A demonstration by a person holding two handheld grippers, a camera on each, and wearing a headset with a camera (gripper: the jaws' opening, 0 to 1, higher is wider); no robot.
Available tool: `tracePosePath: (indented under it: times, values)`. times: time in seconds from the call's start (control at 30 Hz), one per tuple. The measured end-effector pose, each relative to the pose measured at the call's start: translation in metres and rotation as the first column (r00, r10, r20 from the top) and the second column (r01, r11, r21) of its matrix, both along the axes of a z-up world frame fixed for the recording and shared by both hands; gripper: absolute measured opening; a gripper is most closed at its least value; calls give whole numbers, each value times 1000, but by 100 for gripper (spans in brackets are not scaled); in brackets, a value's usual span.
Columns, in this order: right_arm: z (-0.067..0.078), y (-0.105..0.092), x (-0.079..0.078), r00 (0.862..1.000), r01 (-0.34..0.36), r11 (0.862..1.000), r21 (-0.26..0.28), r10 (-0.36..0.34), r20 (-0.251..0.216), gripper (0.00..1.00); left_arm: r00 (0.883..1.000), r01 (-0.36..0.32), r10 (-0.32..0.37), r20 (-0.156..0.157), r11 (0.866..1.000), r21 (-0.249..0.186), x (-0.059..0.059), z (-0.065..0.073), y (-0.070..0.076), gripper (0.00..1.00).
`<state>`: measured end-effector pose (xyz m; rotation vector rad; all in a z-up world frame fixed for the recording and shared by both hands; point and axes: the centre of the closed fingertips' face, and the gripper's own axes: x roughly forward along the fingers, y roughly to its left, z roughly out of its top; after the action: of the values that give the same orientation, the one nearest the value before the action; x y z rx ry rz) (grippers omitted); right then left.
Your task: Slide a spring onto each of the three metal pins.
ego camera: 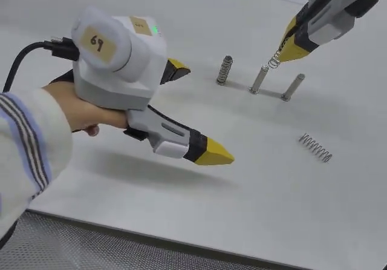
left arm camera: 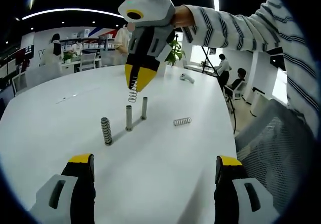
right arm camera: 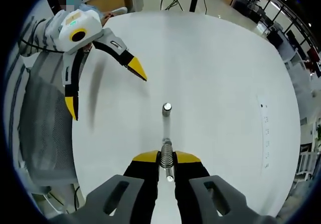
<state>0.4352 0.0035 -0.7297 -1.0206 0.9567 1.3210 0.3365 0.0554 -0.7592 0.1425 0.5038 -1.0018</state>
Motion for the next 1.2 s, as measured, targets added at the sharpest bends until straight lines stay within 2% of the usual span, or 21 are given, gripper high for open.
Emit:
tracePosePath:
  times: [0.03, 0.13, 0.37, 0.57, 0.63, 0.73, 0.93, 1.07, 1.13, 1.2]
  values:
    - [0, 1, 0, 1000, -13, 1000, 5, 13, 6, 8, 1000, 12, -12, 7, 1000, 11, -1, -1, -1, 98]
    - [-3, 2, 1, 1000, -16, 1000, -3, 16, 12, 8, 1000, 14, -14, 8, 1000, 7, -2, 1, -2, 98]
    - [-11, 5, 2, 1000, 4, 1000, -6, -4, -14, 8, 1000, 2, -2, 8, 1000, -8, 3, 5, 0, 98]
    - [-25, 6, 3, 1000, -8, 999, -38, 8, -16, 8, 1000, -2, 3, 9, 1000, -6, 4, 5, 1, 98]
    - [-30, 8, 2, 1000, -6, 999, -46, 5, -21, 8, 1000, 0, 0, -3, 1000, 7, 3, 2, 2, 98]
    - [-39, 8, 6, 1000, -23, 997, -69, 22, -16, 8, 1000, 5, -5, 5, 1000, 29, 1, 0, 3, 98]
    - [-47, 8, 1, 999, -34, 996, -77, 32, -18, 8, 1000, -7, 7, 16, 1000, 25, 5, 4, 4, 98]
    - [-58, 7, 1, 999, -22, 997, -79, 20, -29, 8, 1000, -13, 13, 22, 999, 30, 7, 6, 7, 98]
    - [-65, 8, 6, 999, -5, 997, -83, 2, -34, 8, 999, -24, 23, 22, 999, 22, 8, 8, 8, 98]
    - [-67, 7, 3, 999, -1, 996, -91, -2, -41, 8, 999, -31, 31, 12, 999, 13, 8, 8, 9, 98]
